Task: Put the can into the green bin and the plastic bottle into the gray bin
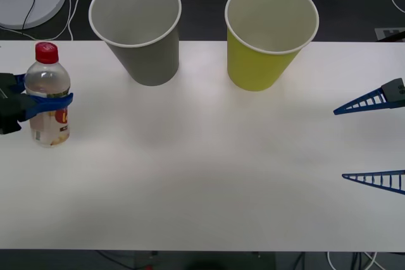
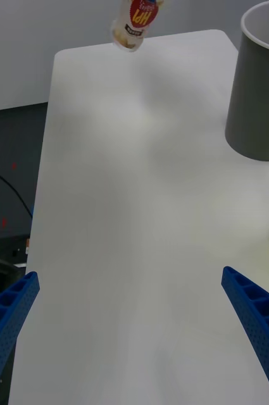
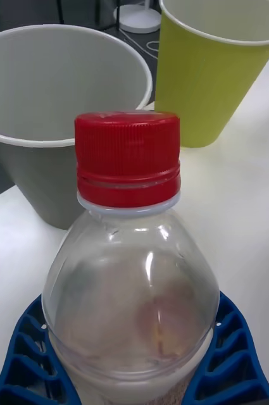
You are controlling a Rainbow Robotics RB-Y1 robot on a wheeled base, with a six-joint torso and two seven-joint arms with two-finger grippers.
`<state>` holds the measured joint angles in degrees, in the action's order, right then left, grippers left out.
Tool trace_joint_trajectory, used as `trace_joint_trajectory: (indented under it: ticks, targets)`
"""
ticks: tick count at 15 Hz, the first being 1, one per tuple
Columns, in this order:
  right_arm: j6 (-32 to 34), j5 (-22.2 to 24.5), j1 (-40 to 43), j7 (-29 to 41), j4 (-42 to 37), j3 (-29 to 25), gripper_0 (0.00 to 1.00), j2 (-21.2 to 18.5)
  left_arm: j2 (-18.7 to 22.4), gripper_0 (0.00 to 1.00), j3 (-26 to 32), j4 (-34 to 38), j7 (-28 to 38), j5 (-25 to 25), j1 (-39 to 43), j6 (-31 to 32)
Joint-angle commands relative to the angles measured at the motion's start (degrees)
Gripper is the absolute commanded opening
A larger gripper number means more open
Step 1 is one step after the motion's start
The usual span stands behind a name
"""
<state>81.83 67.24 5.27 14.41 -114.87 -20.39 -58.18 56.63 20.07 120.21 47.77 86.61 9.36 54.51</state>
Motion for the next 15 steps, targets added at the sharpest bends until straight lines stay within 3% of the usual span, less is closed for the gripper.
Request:
trace_joint_trajectory:
  ticks: [1,9,13,15]
  targets:
    - [0.0,0.0,0.0,0.0,0.0,0.0,1.00,0.0,2.6,0.00,1.6,0.0,2.8,1.1,-1.6,2.7]
    - [0.0,0.0,0.0,0.0,0.0,0.0,1.00,0.0,12.2,0.00,1.6,-10.3,4.3,-1.8,-12.4,13.4]
    - [0.0,0.0,0.0,0.0,0.0,0.0,1.00,0.0,13.2,0.00,1.1,-14.9,4.3,-1.7,-19.1,18.8]
    - [0.0,0.0,0.0,0.0,0.0,0.0,1.00,0.0,14.2,0.00,-1.7,-16.8,4.3,-0.6,-23.5,20.1]
